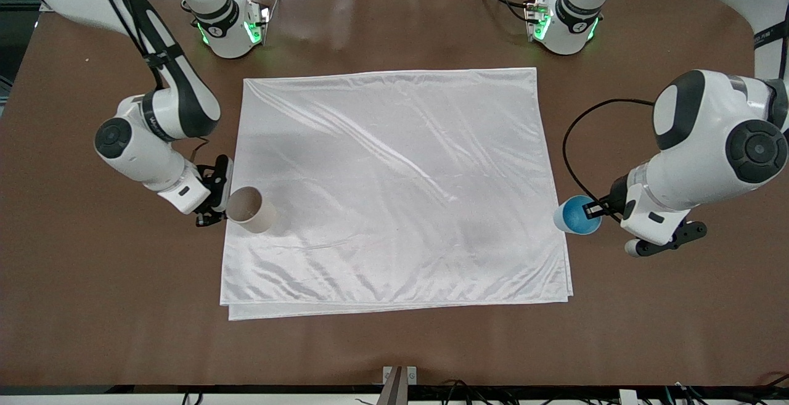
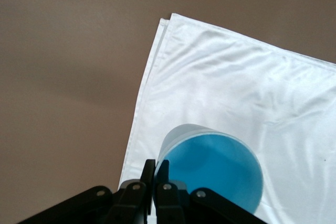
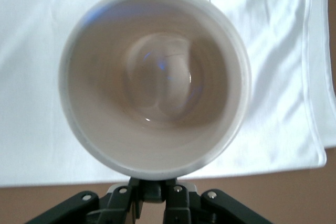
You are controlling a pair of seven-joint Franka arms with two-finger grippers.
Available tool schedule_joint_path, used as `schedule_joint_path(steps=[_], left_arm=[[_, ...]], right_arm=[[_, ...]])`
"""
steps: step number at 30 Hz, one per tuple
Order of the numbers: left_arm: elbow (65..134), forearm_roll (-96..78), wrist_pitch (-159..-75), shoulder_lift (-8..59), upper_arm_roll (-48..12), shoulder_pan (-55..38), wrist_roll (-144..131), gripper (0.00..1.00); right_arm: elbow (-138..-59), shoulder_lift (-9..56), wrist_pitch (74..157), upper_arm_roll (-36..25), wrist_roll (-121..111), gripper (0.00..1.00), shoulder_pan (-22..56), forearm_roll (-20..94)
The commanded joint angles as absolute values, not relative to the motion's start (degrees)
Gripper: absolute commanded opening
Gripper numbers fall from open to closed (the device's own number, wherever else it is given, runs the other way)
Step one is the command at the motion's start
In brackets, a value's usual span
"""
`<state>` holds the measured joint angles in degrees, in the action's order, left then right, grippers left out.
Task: Place blue cup into white mug on cloth
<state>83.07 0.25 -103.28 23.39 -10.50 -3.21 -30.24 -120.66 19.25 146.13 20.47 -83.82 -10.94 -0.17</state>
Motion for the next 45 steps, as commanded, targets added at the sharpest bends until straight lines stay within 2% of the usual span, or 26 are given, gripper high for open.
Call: schedule_joint_path(steps=[1, 10, 20, 29, 38, 45], left_arm=[[82.97, 0.0, -103.36, 23.12, -10.28, -4.83, -33.83, 0.0], [82.97, -0.09, -104.15, 23.29, -10.28, -7.55, -38.67, 0.0], [82.97, -0.09, -106.43, 25.22, -10.11, -11.95, -45.61, 0.0], [82.97, 0.35, -110.39, 27.42, -9.76, -16.17, -51.68, 0.0], [82.97, 1.93, -110.65, 28.12, -9.76, -17.49, -54.14, 0.0], [82.88, 1.93, -110.83, 28.12, -9.67, -17.58, -54.14, 0.0]], right_arm=[[-120.41, 18.11, 147.65, 20.48, -80.34, 0.0, -6.07, -0.44], [-119.36, 18.19, 147.04, 20.39, -71.82, 0.0, 0.96, -2.28], [-116.29, 19.33, 143.8, 20.21, -55.83, 0.0, 8.87, -9.83], [-108.29, 25.66, 135.36, 20.3, -44.83, 0.0, 15.29, -17.14], [-103.37, 30.84, 134.91, 20.39, -44.65, 0.0, 18.02, -17.14], [-102.48, 32.87, 134.91, 20.13, -43.16, 0.0, 21.35, -17.31]])
